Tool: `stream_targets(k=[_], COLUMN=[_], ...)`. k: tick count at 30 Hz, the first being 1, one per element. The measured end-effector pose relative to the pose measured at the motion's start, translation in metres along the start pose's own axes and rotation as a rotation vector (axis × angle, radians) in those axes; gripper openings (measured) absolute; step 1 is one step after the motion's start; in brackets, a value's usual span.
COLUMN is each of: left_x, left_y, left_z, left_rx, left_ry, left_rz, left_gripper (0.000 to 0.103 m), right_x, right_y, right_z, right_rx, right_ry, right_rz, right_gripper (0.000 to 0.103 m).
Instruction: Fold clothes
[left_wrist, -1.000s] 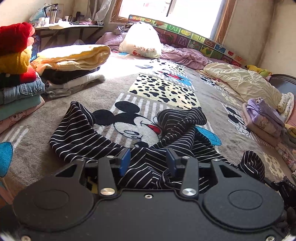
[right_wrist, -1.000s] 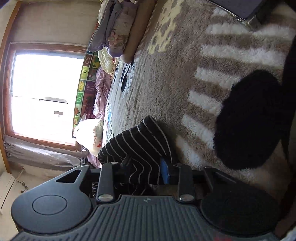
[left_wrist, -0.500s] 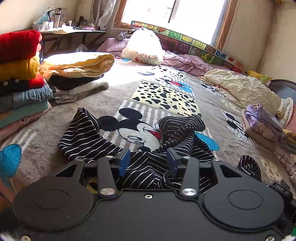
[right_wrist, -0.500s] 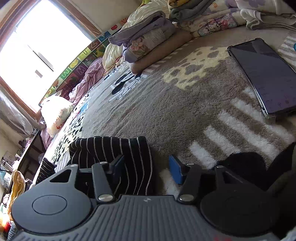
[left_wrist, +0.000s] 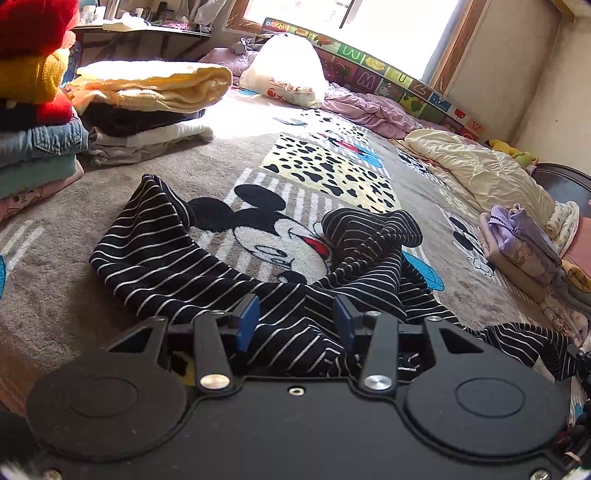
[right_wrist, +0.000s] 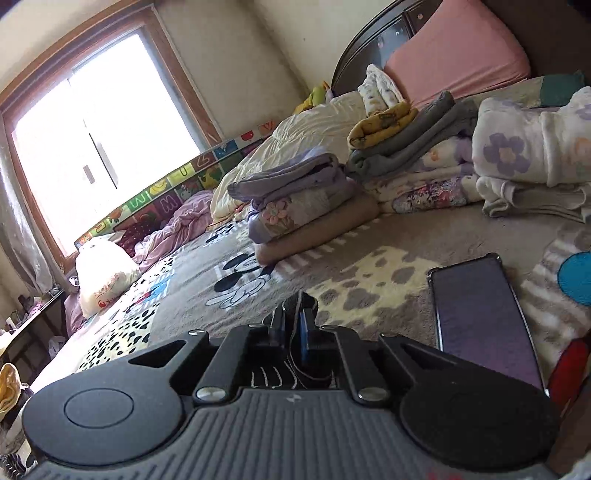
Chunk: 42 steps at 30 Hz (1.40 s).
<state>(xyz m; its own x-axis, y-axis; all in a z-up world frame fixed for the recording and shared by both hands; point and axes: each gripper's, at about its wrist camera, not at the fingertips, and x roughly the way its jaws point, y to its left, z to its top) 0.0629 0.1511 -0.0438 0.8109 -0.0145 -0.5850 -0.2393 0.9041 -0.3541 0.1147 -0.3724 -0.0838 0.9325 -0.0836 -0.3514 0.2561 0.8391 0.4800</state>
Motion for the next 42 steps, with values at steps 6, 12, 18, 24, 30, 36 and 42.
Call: stream_targets(k=[6,12,18,24,30,36,42], left_x=[0.017,0.04,0.082,0.132,0.158,0.171,0.17], left_y=[0.021,-0.003,-0.055,-0.105,-0.119,-0.119,-0.065], left_z=[0.007,0.032,0.056,0.069,0.062,0.054,0.085], left_rx=[-0.065,0.036,0.253,0.521,0.7,0.769,0.477], left_ry=[0.01,-0.004,0.005,0.032,0.071,0.05,0.045], left_rz=[-0.009,-0.072,-0.165,-0.224,-0.29,-0.255,-0.232], left_gripper=[0.043,0.046,0.053,0.053,0.053,0.03,0.011], right_x=[0.014,0.023,0.068,0.131,0.178,0.193,0.188], right_y=[0.029,0.084,0.155,0.22,0.241,0.253,0.271], right_z=[-0.002,-0.007,-0.023,-0.049,-0.059,-0.068,-0.088], right_rx=[-0.091,-0.254,-0.387,-0.456,-0.434,-0.425,-0.498], right_ry=[0.02,0.021,0.236,0.474,0.602,0.697,0.73], right_rz=[0.029,0.185,0.438,0.597,0.736,0.845,0.836], right_gripper=[0.019,0.044,0.062,0.064,0.058,0.052,0.052])
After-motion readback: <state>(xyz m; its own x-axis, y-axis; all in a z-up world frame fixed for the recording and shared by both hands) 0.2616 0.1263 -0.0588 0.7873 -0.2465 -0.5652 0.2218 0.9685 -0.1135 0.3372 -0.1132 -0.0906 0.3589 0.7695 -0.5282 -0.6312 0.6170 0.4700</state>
